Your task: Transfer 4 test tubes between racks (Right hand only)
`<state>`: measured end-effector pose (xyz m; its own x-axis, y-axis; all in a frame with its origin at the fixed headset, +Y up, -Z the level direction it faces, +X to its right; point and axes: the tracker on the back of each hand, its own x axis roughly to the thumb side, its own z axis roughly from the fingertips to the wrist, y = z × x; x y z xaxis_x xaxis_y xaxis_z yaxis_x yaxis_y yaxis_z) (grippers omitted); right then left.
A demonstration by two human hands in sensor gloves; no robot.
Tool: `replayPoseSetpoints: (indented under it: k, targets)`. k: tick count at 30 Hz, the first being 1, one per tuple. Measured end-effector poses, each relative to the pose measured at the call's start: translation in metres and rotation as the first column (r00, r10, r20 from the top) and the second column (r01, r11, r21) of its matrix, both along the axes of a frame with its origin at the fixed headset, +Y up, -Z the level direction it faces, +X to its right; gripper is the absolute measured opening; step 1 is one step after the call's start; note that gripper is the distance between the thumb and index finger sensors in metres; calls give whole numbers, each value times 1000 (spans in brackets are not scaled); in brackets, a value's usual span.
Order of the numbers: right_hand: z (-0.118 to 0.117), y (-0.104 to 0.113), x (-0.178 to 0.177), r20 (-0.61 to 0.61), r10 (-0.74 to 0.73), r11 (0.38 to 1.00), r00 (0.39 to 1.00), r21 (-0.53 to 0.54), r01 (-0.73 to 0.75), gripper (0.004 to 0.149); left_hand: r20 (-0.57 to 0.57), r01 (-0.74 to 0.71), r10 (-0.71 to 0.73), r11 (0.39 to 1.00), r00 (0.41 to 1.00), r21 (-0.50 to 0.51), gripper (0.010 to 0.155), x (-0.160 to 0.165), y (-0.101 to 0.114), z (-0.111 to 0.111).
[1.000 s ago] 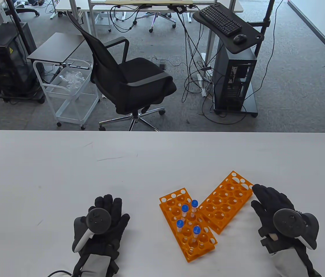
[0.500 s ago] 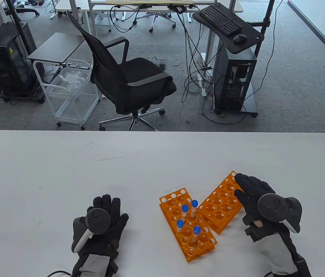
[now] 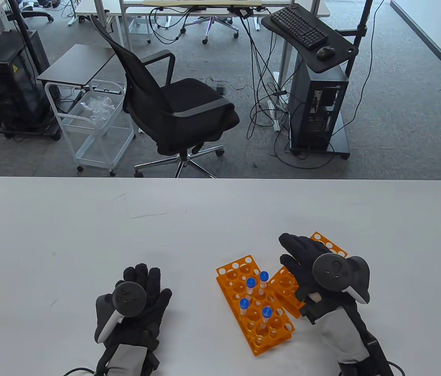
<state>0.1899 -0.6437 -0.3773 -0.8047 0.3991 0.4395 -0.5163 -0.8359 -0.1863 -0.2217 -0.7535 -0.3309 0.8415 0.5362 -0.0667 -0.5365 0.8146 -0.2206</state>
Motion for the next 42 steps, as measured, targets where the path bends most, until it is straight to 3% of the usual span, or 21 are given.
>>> replayPoseSetpoints:
  k: [24,42]
  targets:
    - [-8,-31,-37,-123,158,975,980,-135,-174,51,3,10,-10,1000,1000,-2,68,1,-1,1]
    - [-10,-51,-50,-140,271,943,952,-159,-291,49,7,6,-6,1000,1000,-1,68,2,-1,0]
